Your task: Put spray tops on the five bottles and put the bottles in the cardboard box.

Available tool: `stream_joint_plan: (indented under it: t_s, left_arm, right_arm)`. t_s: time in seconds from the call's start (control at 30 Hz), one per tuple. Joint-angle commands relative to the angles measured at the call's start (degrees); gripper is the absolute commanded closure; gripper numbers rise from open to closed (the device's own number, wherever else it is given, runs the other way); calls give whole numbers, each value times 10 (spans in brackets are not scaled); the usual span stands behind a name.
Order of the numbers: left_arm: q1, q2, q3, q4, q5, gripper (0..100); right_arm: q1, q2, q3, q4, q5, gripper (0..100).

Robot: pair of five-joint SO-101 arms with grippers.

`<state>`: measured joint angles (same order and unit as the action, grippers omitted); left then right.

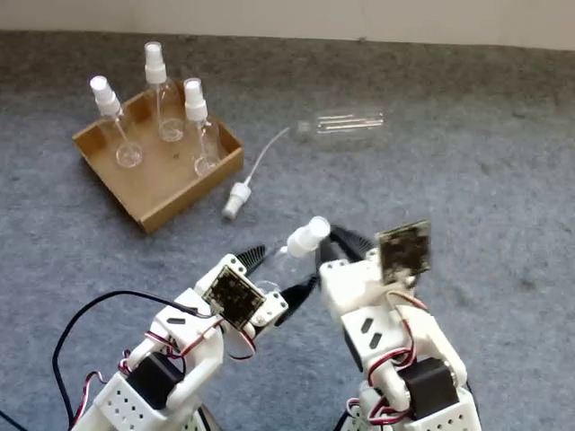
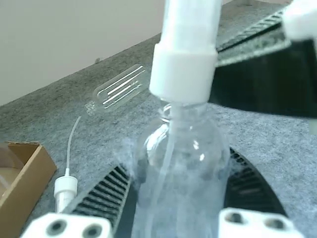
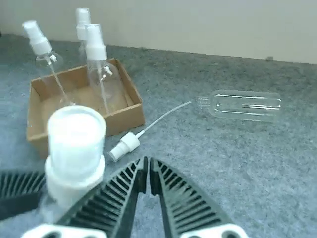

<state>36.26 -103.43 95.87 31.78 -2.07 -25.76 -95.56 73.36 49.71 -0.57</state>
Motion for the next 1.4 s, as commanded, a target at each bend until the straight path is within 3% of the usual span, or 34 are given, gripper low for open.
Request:
stream_joint_plan:
  t_s: [0.0,0.17,0.5,0.8,1.03,1.17,1.27,1.37]
  left_arm:
    - [-29,-7,12,-4,-4,912]
    - [-64,-7,12,-26,-4,912]
    - [-68,-7,12,-48,-4,912]
    - [-200,-7,12,-107,-4,912]
    - [-218,-7,10,-107,-4,912]
    - [-267,-7,-10,-105,-4,912]
    - [-310,-7,-38,-107,-3,912]
    - [-306,-7,-58,-107,-3,912]
  right_arm:
    - [-53,-3,-34,33,65,995]
    - [-55,-3,-34,40,69,995]
    - [-55,-3,-34,36,69,995]
    - [-58,-3,-32,34,67,995]
    - [-61,-2,45,-117,67,995]
    - [-88,-2,124,-218,66,995]
    - [-104,-2,172,-257,66,995]
    - [-106,-2,200,-270,66,995]
